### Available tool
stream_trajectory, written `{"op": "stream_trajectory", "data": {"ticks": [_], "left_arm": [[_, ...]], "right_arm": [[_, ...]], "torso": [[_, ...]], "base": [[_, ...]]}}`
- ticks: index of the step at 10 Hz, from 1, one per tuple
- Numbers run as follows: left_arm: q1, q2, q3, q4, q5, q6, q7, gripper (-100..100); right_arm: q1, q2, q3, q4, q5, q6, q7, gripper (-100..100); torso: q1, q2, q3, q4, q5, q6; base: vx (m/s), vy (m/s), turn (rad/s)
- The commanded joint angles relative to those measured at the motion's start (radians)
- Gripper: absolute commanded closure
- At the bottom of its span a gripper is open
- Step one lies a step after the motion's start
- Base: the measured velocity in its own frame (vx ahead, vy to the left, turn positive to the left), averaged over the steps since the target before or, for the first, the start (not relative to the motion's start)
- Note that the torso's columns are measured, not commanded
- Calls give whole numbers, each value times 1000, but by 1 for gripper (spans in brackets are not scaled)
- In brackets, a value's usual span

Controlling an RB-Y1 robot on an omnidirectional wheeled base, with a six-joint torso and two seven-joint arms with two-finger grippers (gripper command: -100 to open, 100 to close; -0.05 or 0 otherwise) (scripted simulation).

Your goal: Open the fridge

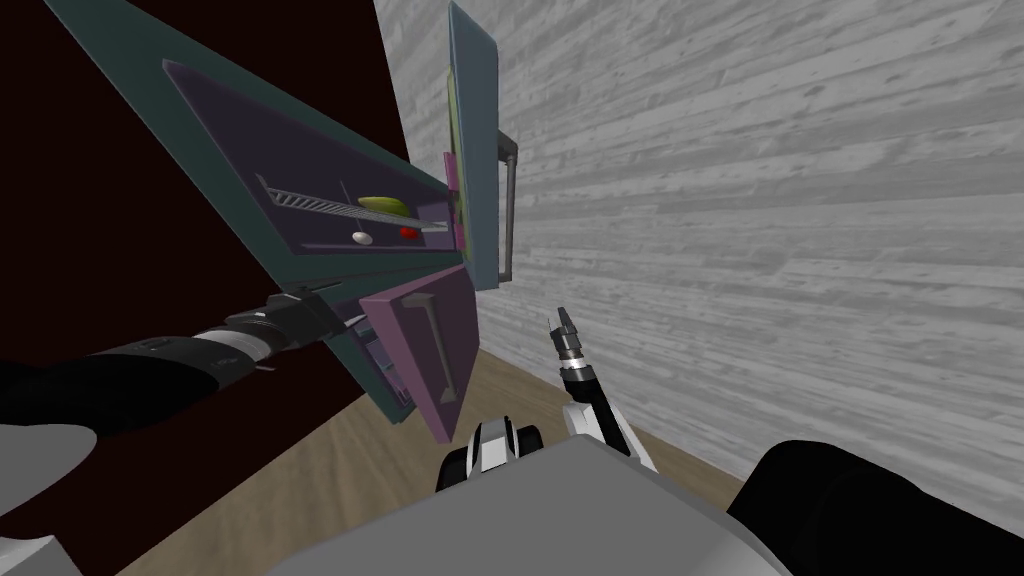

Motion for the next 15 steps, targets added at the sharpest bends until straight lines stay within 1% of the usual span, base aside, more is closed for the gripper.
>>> {"op": "stream_trajectory", "data": {"ticks": [1, 2, 3, 5, 6, 8, 11, 12, 14, 15], "left_arm": [[-39, 28, 53, -1, 49, 64, 3, -100], [-46, 35, 66, -1, 60, 80, 4, -100], [-61, 48, 94, 1, 84, 116, 5, -100], [-78, 64, 126, 0, 110, 157, 6, -100], [-95, 79, 158, -5, 137, 198, 8, -100], [-111, 94, 189, -14, 164, 238, 9, -100], [-131, 113, 228, -36, 196, 288, 10, -100], [-140, 122, 246, -57, 212, 312, 11, -100], [-146, 128, 258, -84, 222, 328, 11, -100], [-126, 121, 254, -71, 216, 349, 14, -100]], "right_arm": [[0, 0, 0, 0, 0, 0, 0, 0], [0, 0, 0, 0, 0, 0, 0, 0], [0, 0, 0, 0, 0, 0, 0, 0], [0, 0, 0, 0, 0, 0, 0, 0], [0, 0, 0, 0, 0, 0, 0, 0], [0, 0, 0, 0, 0, 0, 0, 0], [0, 0, 0, 0, 0, 0, 0, 0], [0, 0, 0, 0, 0, 0, 0, 0], [0, 0, 0, 0, 0, 0, 0, 0], [0, 0, 0, 0, 0, 0, 0, 0]], "torso": [[-1, 0, -1, 1, -1, 0], [-2, 0, -1, 2, -3, 1], [-3, -1, -2, 2, -3, 2], [-7, 0, -2, 3, -5, 3], [-7, 0, -2, 4, -6, 4], [-8, 0, -2, 4, -7, 4], [-8, 1, -2, 5, -9, 3], [-8, 2, -2, 5, -8, 3], [-10, 4, -1, 6, -10, 4], [-10, 4, -1, 7, -11, 3]], "base": [[43, -54, 31], [52, -45, 28], [49, -67, 28], [22, -61, 6], [44, -62, -6], [45, -58, 26], [28, -35, 6], [34, -39, 7], [17, -24, 0], [-9, 5, 53]]}}
